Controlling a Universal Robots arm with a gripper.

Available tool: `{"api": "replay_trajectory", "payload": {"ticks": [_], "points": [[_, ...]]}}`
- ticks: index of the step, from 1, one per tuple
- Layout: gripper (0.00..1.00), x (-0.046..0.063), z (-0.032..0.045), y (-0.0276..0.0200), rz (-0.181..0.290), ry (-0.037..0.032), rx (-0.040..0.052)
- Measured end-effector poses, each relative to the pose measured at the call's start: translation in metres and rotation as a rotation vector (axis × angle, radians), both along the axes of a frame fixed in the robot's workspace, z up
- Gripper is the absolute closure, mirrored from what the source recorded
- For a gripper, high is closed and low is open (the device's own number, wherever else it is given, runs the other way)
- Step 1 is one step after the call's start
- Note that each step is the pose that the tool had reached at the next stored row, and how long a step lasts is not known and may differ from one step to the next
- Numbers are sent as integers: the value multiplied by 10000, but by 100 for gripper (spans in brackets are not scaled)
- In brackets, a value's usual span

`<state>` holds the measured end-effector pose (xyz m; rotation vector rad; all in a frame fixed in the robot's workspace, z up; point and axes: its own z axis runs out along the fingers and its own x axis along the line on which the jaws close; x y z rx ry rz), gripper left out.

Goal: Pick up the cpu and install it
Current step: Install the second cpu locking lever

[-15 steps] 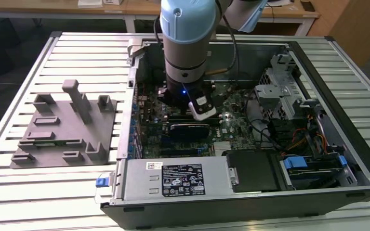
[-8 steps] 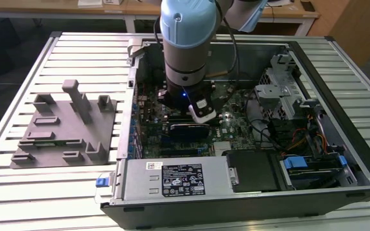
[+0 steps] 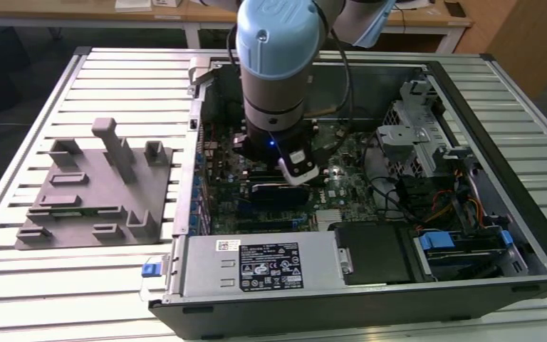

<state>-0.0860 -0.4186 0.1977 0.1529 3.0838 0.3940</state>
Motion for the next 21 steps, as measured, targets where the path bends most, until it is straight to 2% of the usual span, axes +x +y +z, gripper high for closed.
{"api": "replay_trajectory", "payload": {"ticks": [4, 8, 13, 21], "points": [[89, -18, -13, -3, 0, -21, 152], [89, -49, -33, -3, 0, -50, 227], [89, -70, -58, -3, 1, -104, 391], [89, -86, -91, -5, 0, -109, 422]]}}
